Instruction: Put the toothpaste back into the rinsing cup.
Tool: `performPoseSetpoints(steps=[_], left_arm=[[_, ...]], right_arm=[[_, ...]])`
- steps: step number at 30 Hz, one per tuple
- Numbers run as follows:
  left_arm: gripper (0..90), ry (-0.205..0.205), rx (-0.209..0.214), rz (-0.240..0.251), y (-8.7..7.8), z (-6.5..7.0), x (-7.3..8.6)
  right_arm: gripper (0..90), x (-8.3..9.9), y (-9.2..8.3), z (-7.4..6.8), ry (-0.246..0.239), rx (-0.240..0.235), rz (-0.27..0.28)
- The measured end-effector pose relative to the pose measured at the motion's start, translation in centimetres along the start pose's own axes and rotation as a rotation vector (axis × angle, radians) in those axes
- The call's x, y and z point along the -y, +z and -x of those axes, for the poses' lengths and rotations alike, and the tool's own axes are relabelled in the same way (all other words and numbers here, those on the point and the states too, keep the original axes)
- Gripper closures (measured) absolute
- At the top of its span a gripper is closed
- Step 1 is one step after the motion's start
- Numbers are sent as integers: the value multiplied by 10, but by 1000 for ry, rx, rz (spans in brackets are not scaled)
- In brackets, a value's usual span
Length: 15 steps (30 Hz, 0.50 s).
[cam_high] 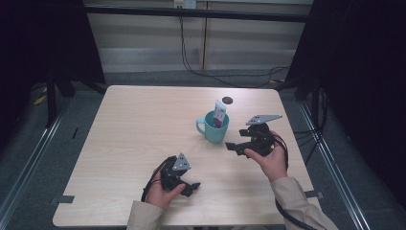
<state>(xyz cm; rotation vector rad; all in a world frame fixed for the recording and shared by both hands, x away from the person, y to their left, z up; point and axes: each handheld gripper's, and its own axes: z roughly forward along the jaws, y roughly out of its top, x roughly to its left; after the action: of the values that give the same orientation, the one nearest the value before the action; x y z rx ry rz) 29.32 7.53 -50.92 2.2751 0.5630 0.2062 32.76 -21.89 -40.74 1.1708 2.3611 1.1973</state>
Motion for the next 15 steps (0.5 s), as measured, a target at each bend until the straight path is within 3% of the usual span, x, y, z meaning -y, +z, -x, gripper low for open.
performPoseSetpoints(steps=[15], left_arm=[[103, 1, 0, 0, 0, 0, 0]], right_arm=[[177, 20, -9, 3, -5, 8, -14]])
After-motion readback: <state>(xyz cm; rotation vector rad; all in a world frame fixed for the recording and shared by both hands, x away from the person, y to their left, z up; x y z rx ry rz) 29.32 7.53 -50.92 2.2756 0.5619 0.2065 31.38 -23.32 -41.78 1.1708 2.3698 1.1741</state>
